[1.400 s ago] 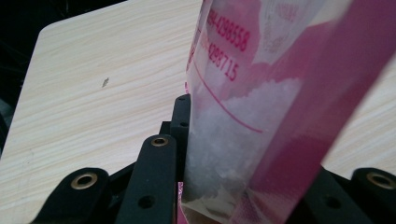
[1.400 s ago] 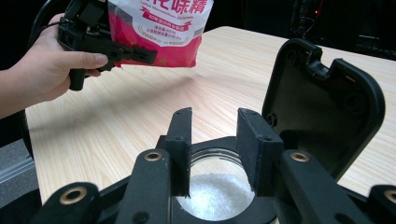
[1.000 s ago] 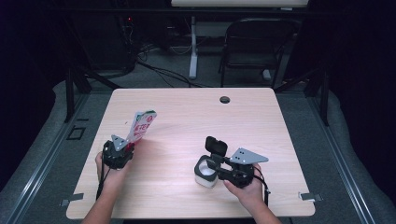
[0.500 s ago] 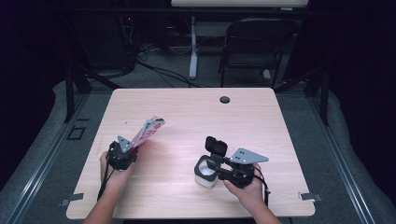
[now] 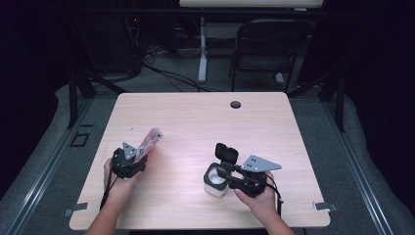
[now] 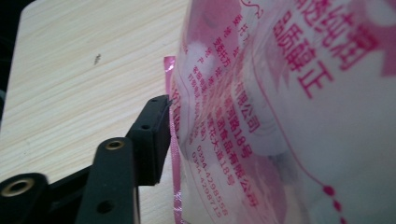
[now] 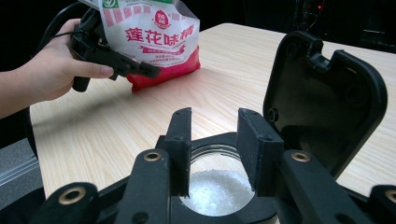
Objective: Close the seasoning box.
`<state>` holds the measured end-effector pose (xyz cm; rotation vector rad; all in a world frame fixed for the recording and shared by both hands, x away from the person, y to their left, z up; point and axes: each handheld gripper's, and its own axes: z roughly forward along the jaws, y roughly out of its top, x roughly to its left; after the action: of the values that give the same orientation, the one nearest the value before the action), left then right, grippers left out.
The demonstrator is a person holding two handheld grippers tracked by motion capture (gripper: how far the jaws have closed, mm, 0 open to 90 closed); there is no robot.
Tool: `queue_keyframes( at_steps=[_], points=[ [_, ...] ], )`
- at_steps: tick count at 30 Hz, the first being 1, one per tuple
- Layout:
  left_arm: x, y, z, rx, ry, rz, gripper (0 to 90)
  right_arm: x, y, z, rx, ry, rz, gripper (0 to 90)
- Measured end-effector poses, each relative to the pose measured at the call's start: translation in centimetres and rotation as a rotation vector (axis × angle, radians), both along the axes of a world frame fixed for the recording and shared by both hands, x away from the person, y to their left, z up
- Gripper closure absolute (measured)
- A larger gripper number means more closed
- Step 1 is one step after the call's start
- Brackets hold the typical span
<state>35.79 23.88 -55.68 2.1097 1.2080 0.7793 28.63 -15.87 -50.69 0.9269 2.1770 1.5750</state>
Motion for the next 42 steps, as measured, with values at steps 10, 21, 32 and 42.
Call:
queue_keyframes(
  at_steps=[10, 21, 32, 42],
  points=[
    [-0.6, -0.3, 0.4, -0.007, 0.002, -0.054, 39.7, 0.0, -0.1, 0.0, -0.002, 0.001, -0.003, 65.9],
    [-2.0, -1.1, 1.2, -0.005, 0.016, -0.115, 38.0, -0.1, -0.2, 0.1, 0.002, 0.000, -0.006, 65.7],
    [-3.5, -2.0, 1.1, -0.006, 0.039, -0.167, 38.0, 0.0, -0.6, 0.1, 0.010, 0.009, -0.016, 64.5],
    [-4.1, -4.1, 0.6, 0.026, 0.047, -0.232, 38.1, -0.1, -1.7, 0.0, 0.017, 0.027, -0.037, 64.2]
  ],
)
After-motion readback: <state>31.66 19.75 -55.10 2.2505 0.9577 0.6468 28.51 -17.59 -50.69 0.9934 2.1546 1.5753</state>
